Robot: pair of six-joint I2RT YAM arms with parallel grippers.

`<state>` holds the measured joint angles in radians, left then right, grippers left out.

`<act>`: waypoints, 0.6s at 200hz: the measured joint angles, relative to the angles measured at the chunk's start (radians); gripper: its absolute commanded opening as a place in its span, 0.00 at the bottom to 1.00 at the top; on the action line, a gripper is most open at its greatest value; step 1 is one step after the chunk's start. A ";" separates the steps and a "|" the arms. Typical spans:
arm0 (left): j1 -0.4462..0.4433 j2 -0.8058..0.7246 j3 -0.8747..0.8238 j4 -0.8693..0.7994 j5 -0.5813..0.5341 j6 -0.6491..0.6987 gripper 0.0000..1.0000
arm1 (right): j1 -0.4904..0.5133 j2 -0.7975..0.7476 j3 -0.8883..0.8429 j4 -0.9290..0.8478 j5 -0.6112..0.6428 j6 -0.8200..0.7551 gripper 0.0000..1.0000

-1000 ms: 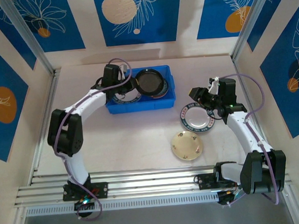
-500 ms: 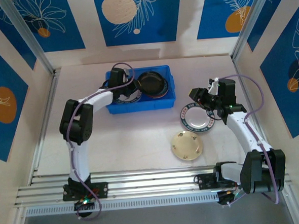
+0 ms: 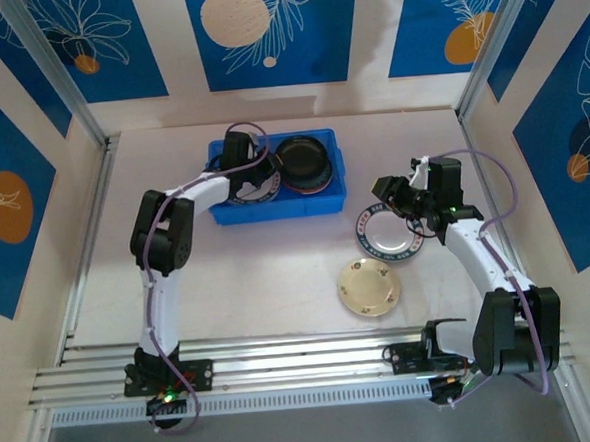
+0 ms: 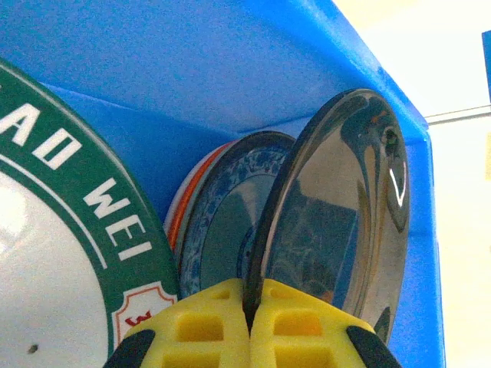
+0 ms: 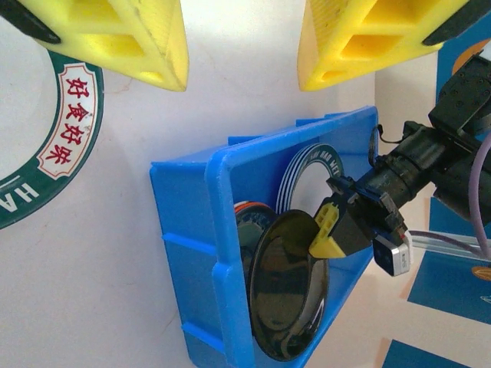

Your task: Place the plates into the plastic bin on the countertop

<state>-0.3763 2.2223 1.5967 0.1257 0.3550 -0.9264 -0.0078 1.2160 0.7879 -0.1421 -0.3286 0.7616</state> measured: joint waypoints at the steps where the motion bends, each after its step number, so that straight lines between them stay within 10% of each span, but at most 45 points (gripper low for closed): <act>1: 0.000 0.002 0.002 -0.002 0.000 0.000 0.00 | 0.000 0.000 0.000 0.000 0.000 0.000 0.43; 103: -0.027 0.071 0.145 -0.180 -0.028 0.046 0.00 | 0.000 0.019 0.000 0.001 0.000 0.000 0.43; 120: -0.031 0.077 0.167 -0.222 -0.043 0.063 0.13 | 0.000 0.029 0.000 0.000 0.000 0.000 0.43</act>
<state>-0.4068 2.2990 1.7638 -0.0959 0.3122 -0.8631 -0.0078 1.2449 0.7879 -0.1417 -0.3286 0.7616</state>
